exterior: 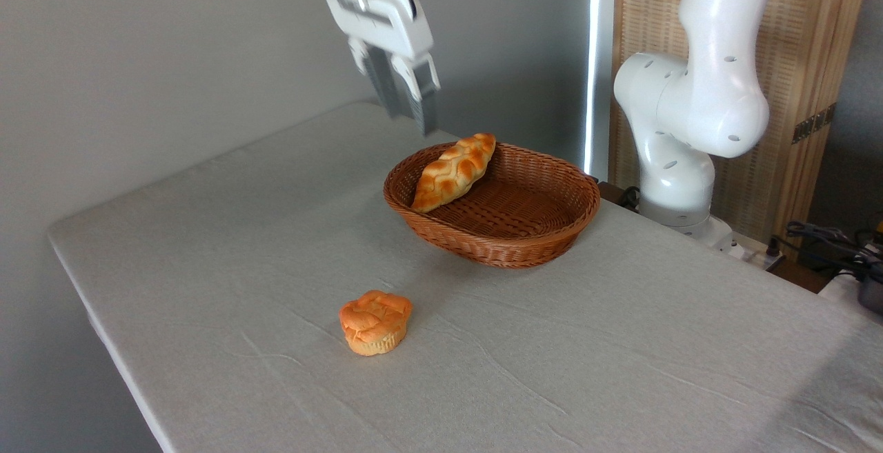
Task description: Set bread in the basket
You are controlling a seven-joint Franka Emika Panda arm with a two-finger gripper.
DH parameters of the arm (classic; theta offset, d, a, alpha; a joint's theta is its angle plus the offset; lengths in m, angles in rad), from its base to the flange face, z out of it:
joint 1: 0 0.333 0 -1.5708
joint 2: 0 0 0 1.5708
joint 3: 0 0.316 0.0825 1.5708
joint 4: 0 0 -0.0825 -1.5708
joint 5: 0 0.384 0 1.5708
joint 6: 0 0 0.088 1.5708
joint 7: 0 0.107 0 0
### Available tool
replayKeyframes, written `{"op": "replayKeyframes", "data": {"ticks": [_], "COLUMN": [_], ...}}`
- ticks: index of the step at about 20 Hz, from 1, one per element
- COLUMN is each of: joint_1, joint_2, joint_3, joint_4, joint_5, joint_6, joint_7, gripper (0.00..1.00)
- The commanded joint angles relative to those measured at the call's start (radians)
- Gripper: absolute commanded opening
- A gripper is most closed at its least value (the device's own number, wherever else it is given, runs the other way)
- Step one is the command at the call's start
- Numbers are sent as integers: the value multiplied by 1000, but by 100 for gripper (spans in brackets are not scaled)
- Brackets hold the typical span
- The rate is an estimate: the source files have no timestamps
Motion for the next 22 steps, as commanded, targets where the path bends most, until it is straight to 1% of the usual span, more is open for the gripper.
{"op": "replayKeyframes", "data": {"ticks": [1, 2, 4, 5, 6, 7, 8, 9, 10, 11, 12, 13, 15, 16, 18, 19, 22], "joint_1": [0, 0, 0, 0, 0, 0, 2, 9, 32, 69, 93, 100, 104, 113, 147, 155, 160], "joint_2": [141, 195, 281, 325, 349, 356, 369, 378, 381, 381, 378, 375, 372, 372, 369, 369, 366], "joint_3": [199, 250, 324, 344, 344, 336, 329, 312, 291, 265, 240, 234, 232, 226, 195, 191, 197], "joint_4": [294, 362, 433, 465, 476, 475, 473, 470, 472, 472, 472, 472, 475, 475, 472, 472, 472], "joint_5": [-6, -3, -3, -1, 29, 93, 126, 130, 134, 134, 137, 138, 141, 141, 141, 143, 143], "joint_6": [-57, -59, -51, -37, -1, 53, 90, 92, 92, 90, 89, 78, -4, -14, -19, -19, -19], "joint_7": [25, 39, 82, 93, 100, 123, 169, 203, 209, 214, 220, 223, 234, 238, 237, 235, 235], "gripper": [100, 100, 100, 100, 100, 100, 100, 100, 100, 100, 100, 100, 100, 100, 100, 100, 100]}}
